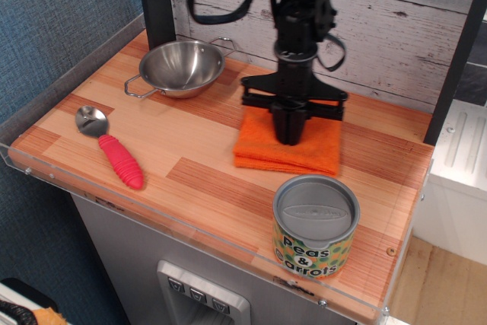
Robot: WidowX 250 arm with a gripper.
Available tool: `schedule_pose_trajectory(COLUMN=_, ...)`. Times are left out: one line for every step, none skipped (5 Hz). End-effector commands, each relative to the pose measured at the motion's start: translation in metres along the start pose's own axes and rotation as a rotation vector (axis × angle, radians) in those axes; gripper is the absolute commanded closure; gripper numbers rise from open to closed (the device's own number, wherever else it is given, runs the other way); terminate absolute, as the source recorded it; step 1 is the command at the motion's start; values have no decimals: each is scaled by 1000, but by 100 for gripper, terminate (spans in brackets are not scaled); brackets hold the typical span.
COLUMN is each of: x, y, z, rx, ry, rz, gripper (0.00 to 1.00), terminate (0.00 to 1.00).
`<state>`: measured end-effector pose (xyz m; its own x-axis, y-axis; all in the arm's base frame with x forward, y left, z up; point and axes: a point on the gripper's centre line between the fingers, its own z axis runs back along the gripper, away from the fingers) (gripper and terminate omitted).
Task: Move orange cloth to right back corner of counter
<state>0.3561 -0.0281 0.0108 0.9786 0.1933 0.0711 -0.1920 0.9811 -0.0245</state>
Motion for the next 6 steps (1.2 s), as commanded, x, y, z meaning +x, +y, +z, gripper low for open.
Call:
schedule_pose_trajectory(x=12, y=-33, z=3, rx=-62, ry=-7, rz=-137, gripper=100, terminate=0)
schedule_pose_trajectory(x=17, y=-49, z=5, rx=-51, ry=-37, rz=-205, gripper=100, terminate=0)
schedule_pose_trajectory(x=20, y=-60, z=10, rx=-47, ry=-62, rz=-234, gripper=100, terminate=0)
schedule_pose_trajectory(x=23, y=-64, z=11, rx=-64, ry=-63, rz=-249, gripper=100, terminate=0)
schedule_pose_trajectory(x=23, y=-64, z=13, rx=-36, ry=-85, rz=-270, gripper=100, terminate=0)
schedule_pose_trajectory(x=25, y=-56, z=27, rx=-40, ry=-101, rz=-279, gripper=0, terminate=0)
